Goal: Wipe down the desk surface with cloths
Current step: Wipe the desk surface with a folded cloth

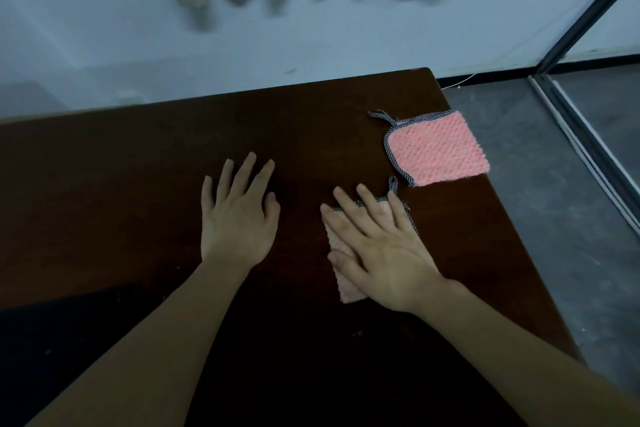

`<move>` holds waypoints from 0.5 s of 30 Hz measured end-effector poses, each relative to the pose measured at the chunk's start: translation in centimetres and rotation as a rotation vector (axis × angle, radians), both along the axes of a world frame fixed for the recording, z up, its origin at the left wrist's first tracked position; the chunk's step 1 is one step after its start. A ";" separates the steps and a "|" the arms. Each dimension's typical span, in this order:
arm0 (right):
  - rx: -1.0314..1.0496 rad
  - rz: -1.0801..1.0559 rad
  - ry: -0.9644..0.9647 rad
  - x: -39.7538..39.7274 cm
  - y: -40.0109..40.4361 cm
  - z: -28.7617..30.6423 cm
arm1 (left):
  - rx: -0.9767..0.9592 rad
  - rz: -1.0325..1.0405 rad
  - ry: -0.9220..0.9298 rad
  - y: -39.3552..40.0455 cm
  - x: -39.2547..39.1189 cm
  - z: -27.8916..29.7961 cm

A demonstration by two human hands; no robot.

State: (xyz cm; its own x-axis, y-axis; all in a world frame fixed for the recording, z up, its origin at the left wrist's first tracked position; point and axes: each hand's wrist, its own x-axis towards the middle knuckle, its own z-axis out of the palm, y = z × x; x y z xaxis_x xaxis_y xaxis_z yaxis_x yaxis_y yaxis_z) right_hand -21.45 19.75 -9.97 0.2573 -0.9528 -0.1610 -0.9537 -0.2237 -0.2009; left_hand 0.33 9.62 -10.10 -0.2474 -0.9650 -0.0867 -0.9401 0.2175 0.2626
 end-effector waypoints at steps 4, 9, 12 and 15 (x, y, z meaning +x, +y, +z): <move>-0.092 -0.224 -0.025 -2.2 -1.6 1.1 | -0.002 -0.010 -0.007 -0.1 0.1 0.0; 0.034 -0.497 0.057 -7.1 -4.0 0.8 | -0.018 -0.004 0.003 -0.1 -0.1 -0.1; 0.082 -0.458 0.100 -7.8 -5.7 0.8 | -0.001 -0.001 -0.012 -0.1 -0.2 -0.1; 0.100 -0.449 0.099 -7.9 -8.2 1.2 | 0.006 -0.004 -0.025 -0.2 -0.2 -0.1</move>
State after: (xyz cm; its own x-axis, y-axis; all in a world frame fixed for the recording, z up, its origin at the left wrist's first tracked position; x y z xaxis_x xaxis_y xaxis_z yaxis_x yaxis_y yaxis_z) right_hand -29.40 11.59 -8.80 -0.1979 -0.9449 -0.2607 -0.9674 0.2312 -0.1037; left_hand 0.09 9.45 -10.20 -0.2488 -0.9635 -0.0990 -0.9455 0.2195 0.2407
